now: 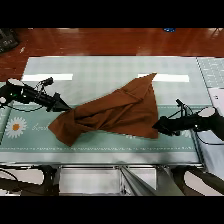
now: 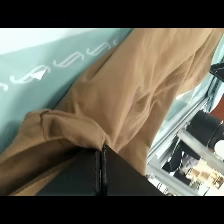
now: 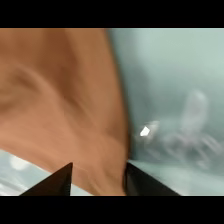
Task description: Fold the shirts.
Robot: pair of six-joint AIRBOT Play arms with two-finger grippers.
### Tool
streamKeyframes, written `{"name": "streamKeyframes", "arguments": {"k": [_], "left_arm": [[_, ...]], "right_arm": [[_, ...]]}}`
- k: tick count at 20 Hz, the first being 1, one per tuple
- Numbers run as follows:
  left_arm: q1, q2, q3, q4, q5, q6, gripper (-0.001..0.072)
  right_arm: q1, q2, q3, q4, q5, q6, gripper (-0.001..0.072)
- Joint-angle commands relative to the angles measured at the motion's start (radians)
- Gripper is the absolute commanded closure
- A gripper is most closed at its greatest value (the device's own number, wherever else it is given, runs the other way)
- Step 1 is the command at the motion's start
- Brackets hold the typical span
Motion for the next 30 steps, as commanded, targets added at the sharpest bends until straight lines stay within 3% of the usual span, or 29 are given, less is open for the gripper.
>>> {"name": "streamKeyframes", "arguments": {"k": [1,4,5,6,7,9,12,15,20,25,30], "left_arm": [[0.0,0.0,0.0,-0.054,0.021,0.001,0.069],[0.0,0.004,0.0,-0.142,0.023,0.0,0.069],[0.0,0.013,0.0,-0.169,0.023,-0.002,0.069],[0.001,0.026,0.002,-0.188,0.024,-0.002,0.069],[0.005,0.04,0.015,-0.193,0.023,-0.022,0.0691],[0.029,0.09,0.072,-0.217,0.022,-0.062,0.0691],[0.084,0.22,0.212,-0.382,0.05,-0.062,0.0691],[0.134,0.398,0.362,-0.489,0.203,-0.062,0.0691],[0.205,0.692,0.537,-0.484,0.434,-0.074,0.0691],[0.313,0.952,0.586,-0.34,0.48,-0.074,0.0691],[0.328,1.177,0.586,-0.083,0.497,-0.123,0.0691]], "right_arm": [[0.068,-0.053,0.018,0.133,-0.068,-0.043,0.0354],[0.224,-0.107,0.095,0.166,-0.134,-0.024,0.0416],[0.272,-0.124,0.135,0.163,-0.145,-0.016,0.0498],[0.301,-0.135,0.182,0.152,-0.138,-0.023,0.0642],[0.314,-0.134,0.227,0.148,-0.127,-0.046,0.0686],[0.298,-0.119,0.36,0.1,-0.054,-0.037,0.0687],[0.23,-0.056,0.658,-0.037,0.045,0.04,0.0687],[0.153,0.009,0.999,-0.116,0.111,0.072,0.0687],[0.082,0.149,1.395,-0.199,0.179,0.082,0.0687],[0.082,0.37,1.44,-0.336,0.196,0.1,0.0687],[0.082,0.515,1.44,-0.424,0.374,0.144,0.0687]]}}
